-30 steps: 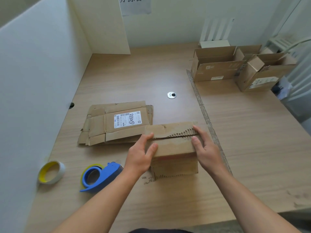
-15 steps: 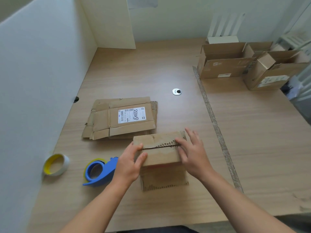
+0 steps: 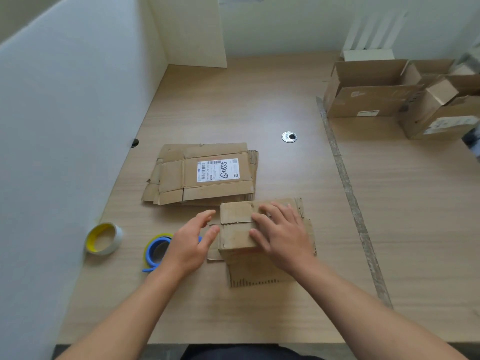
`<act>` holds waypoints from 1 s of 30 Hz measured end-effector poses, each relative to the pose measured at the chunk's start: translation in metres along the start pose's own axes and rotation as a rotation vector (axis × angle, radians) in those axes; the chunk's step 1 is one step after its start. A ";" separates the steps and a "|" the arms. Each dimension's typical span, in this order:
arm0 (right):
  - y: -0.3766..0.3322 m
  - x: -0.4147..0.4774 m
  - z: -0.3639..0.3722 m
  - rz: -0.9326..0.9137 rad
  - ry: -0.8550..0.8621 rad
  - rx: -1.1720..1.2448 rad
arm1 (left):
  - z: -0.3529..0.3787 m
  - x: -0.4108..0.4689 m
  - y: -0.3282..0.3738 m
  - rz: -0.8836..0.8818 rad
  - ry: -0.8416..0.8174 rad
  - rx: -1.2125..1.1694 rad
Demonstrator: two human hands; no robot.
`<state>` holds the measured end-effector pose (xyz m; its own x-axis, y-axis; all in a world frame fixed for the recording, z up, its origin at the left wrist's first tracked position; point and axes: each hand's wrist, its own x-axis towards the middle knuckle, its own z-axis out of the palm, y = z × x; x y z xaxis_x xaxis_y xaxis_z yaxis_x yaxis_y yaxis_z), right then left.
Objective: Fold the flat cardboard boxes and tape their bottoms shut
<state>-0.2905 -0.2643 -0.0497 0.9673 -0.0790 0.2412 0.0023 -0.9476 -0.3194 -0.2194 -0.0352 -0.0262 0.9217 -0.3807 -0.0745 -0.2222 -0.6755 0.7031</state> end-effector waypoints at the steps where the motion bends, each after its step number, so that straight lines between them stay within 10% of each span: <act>1: 0.000 0.000 0.000 -0.001 0.000 0.019 | -0.007 -0.001 -0.010 -0.020 0.021 0.070; 8: 0.001 0.003 -0.003 0.020 -0.051 0.106 | -0.025 -0.023 -0.057 -0.252 -0.204 0.752; 30: -0.003 0.005 -0.001 0.071 0.001 0.171 | -0.049 -0.025 -0.050 -0.013 -0.116 0.440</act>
<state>-0.2857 -0.2624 -0.0472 0.9663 -0.1440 0.2133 -0.0226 -0.8731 -0.4869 -0.2157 0.0394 -0.0251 0.8890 -0.4218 -0.1780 -0.3481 -0.8753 0.3357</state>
